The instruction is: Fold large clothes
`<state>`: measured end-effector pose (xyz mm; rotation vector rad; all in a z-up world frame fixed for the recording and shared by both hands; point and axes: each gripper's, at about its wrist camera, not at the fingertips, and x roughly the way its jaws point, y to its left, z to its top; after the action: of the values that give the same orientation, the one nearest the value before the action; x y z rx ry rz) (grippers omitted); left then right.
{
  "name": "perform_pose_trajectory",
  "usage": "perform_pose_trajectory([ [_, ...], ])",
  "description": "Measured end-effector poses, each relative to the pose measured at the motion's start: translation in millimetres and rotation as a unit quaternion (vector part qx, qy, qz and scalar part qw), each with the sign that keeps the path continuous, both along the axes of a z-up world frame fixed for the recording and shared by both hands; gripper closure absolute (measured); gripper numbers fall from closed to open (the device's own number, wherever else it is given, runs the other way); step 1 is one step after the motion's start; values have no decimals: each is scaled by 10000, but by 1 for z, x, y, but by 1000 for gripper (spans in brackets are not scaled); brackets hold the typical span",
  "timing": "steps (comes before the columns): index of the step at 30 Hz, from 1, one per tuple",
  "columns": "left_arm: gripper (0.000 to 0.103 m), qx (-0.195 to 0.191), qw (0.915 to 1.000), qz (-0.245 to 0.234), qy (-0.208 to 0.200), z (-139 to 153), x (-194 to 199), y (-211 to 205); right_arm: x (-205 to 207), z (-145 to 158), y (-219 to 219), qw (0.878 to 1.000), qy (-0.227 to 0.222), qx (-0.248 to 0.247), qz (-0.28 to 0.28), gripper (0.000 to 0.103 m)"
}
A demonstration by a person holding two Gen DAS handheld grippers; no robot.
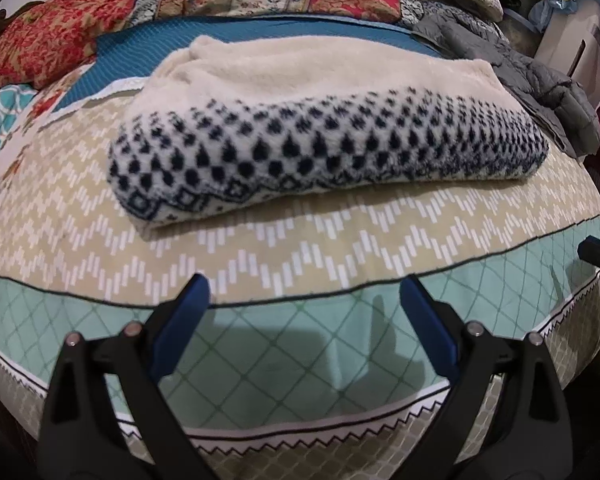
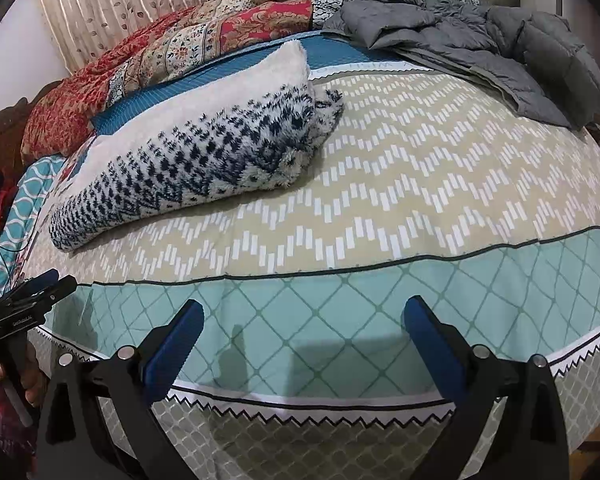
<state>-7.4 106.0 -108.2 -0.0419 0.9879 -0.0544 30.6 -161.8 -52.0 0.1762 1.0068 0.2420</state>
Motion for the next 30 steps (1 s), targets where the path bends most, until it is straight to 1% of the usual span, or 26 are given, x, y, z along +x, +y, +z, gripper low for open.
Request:
perform_pose_trajectory([
  [13,11,-6,10000,2,-37,9,2,0,0,-1,-14,9998,-3,116,-129,11],
  [23,11,-38,9999,95,-138,22,-5,11,0,2,-15,9996,-40,218,-167,11],
  [26,11,-18,9997,203,-131,36,-4,29,2,2,-17,9992,-13,344,-196,11],
  [30,11,-163,9974,531,-452,72,1,74,11,16,-22,9978,-189,617,-163,11],
])
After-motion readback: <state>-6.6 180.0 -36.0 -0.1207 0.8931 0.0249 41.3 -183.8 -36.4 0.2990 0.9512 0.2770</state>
